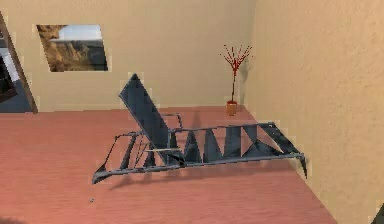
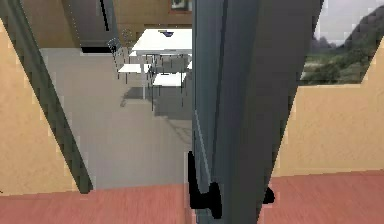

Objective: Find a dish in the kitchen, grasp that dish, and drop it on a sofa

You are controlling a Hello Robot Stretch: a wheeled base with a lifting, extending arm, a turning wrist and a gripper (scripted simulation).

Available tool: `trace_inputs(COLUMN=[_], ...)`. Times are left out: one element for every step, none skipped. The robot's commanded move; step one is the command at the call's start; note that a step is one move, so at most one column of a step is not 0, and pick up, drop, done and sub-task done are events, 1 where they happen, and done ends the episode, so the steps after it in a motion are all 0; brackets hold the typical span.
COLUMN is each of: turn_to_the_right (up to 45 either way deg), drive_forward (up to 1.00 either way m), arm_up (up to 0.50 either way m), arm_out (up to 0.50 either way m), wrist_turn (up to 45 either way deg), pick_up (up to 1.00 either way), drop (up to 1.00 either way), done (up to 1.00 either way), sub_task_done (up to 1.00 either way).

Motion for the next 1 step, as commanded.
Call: trace_inputs(turn_to_the_right=[0.0], drive_forward=[0.3], arm_up=[0.0], arm_out=[0.0], wrist_turn=[0.0], pick_up=[0.0], drop=[0.0], done=[0.0], sub_task_done=[0.0])
